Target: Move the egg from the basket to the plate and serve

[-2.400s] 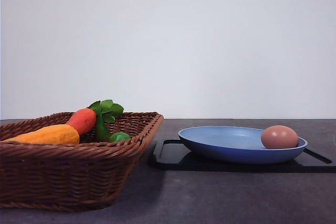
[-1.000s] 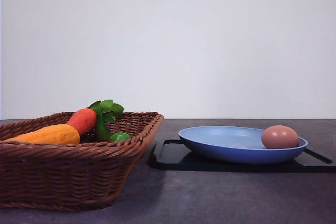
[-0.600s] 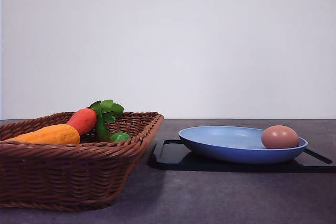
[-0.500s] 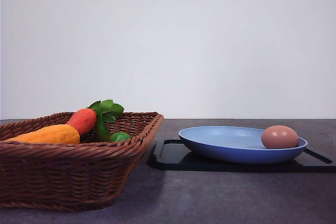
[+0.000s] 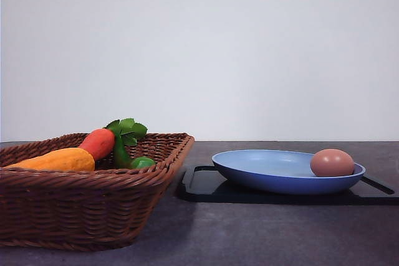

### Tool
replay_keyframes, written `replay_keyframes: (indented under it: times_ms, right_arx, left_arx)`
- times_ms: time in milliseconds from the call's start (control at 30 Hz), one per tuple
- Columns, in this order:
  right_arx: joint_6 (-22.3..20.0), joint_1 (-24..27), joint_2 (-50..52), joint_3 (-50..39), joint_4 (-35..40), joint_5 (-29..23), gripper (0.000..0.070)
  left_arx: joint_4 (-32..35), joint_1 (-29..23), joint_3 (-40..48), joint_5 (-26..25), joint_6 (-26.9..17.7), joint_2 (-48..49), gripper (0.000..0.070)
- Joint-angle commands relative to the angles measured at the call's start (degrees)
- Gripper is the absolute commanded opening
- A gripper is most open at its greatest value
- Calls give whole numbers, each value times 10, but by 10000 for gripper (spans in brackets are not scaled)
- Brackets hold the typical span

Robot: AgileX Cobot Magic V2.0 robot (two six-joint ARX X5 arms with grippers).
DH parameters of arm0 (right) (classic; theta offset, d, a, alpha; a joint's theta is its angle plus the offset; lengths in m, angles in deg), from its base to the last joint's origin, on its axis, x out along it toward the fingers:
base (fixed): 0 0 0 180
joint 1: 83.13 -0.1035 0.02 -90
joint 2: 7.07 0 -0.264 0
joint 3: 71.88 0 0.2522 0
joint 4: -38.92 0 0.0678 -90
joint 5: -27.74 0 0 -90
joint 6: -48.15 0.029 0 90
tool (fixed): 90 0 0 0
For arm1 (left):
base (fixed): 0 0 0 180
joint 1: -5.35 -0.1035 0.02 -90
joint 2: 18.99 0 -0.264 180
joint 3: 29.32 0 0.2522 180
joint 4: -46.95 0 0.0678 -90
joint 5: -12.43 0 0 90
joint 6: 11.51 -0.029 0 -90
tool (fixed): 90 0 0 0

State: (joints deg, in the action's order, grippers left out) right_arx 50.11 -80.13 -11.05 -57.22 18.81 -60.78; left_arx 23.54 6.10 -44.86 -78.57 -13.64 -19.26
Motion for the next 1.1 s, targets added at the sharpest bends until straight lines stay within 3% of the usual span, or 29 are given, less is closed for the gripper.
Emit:
replay_keyframes:
  times_ms: [0, 1067]
  right_arx:
    - [7, 0, 1, -4, 5, 0, 0]
    - [7, 0, 1, -4, 5, 0, 0]
  left_arx:
    - [6, -1, 16, 0, 2, 1, 0]
    - [6, -1, 16, 0, 2, 1, 0]
